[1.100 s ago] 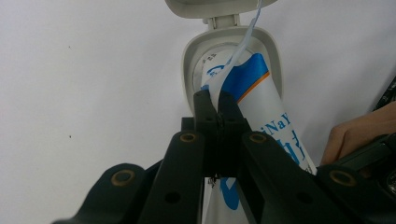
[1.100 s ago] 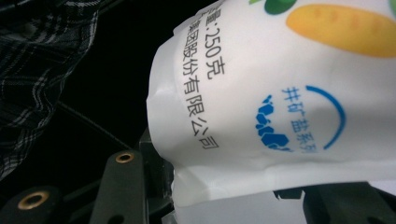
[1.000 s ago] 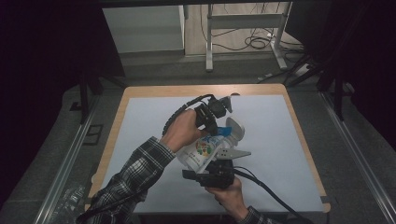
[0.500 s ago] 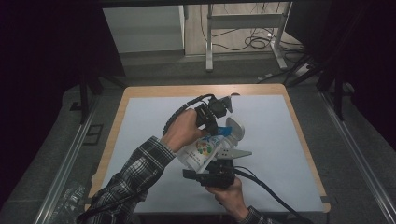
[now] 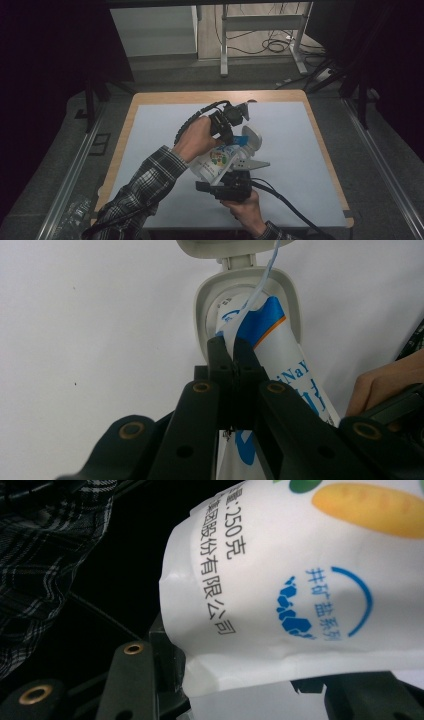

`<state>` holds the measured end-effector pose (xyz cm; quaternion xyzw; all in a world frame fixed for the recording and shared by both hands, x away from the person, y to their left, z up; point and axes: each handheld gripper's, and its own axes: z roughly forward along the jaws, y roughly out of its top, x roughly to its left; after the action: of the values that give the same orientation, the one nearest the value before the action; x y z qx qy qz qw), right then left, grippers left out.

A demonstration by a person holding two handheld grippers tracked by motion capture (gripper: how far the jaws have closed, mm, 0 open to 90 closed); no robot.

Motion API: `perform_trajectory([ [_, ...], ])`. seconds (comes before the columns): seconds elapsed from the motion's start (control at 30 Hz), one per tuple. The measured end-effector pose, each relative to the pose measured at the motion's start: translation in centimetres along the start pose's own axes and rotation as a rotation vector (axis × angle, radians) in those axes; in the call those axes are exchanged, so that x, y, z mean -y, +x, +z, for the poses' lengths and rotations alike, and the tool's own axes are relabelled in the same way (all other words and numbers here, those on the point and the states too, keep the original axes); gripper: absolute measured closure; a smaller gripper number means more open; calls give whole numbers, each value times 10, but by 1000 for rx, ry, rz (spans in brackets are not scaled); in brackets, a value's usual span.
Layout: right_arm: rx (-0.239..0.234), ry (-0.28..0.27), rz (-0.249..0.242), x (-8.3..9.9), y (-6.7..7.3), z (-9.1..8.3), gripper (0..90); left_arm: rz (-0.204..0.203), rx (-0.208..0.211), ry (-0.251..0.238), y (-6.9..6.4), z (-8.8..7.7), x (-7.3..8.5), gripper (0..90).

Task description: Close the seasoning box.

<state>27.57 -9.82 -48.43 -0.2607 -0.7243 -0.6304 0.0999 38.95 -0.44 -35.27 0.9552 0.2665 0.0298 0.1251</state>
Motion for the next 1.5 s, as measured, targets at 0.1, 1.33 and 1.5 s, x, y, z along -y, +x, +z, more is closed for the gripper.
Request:
perform_trajectory([
  [0.1,-1,-5,2,0,0,0,498,0,0,1,0,-1,0,900],
  [1.33,-8,-14,0,-1,1,-1,497,2,-4,28,-3,0,-4,900],
  [1.5,-9,-15,1,-1,1,-2,497,1,-4,32,-3,0,-5,900],
])
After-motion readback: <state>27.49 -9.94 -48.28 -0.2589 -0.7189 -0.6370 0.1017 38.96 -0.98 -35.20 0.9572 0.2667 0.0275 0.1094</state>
